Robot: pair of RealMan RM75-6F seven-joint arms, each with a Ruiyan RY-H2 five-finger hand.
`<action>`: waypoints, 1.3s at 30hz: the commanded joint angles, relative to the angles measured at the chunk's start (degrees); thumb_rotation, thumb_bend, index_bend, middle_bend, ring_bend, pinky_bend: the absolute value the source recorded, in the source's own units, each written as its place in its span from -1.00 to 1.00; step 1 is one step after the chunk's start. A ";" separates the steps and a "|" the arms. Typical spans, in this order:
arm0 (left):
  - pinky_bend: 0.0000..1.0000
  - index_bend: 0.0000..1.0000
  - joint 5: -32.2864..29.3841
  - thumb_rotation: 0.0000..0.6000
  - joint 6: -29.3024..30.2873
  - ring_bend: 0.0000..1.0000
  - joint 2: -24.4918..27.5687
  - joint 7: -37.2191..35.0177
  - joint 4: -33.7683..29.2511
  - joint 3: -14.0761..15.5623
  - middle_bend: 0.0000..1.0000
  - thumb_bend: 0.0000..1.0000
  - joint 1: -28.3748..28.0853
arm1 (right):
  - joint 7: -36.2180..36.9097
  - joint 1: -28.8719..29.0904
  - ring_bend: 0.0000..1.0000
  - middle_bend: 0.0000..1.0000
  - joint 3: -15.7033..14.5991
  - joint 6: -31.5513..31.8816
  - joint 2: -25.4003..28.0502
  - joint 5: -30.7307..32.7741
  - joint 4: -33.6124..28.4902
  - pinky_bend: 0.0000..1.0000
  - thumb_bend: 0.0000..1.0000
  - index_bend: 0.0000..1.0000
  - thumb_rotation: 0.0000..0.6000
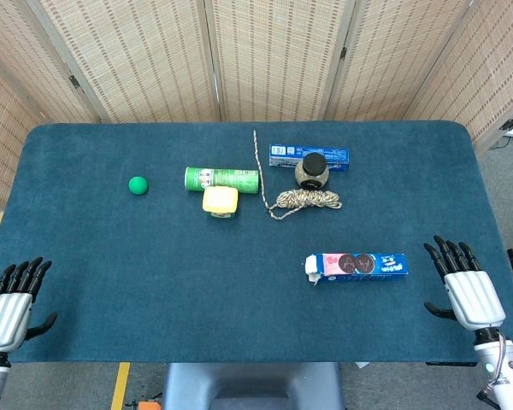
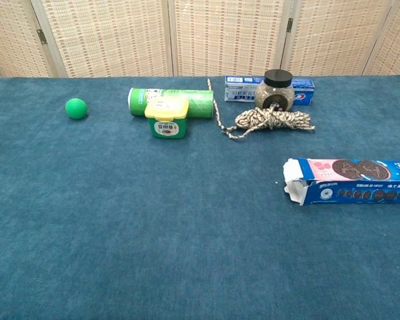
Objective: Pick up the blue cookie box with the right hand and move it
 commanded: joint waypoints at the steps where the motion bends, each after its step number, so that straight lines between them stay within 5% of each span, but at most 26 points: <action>1: -1.00 -0.93 -0.01 1.00 0.08 -0.92 0.00 0.02 -0.01 0.01 -0.87 -0.43 0.06 | -0.03 0.01 -1.00 -1.00 -0.02 -0.01 -0.01 -0.02 -0.01 -1.00 -0.68 -1.00 1.00; 16: -1.00 -0.93 0.21 1.00 -0.57 -0.92 0.33 -1.20 0.29 0.02 -0.87 -0.43 -0.28 | 2.91 0.90 -1.00 -1.00 0.88 -1.75 0.53 1.40 0.93 -1.00 -0.68 -1.00 1.00; 26: -1.00 -0.93 -0.33 1.00 -1.28 -0.92 -0.09 0.26 0.15 0.01 -0.87 -0.43 -0.61 | 9.77 7.36 -1.00 -1.00 0.08 -13.49 4.45 -0.07 3.87 -1.00 -0.68 -0.62 1.00; 39: -1.00 -0.90 -0.45 1.00 -1.08 -0.92 -0.19 0.97 0.14 0.03 -0.87 -0.43 -0.57 | 12.75 15.22 -1.00 -1.00 1.02 -27.61 3.22 4.57 8.63 -1.00 -0.68 -0.58 1.00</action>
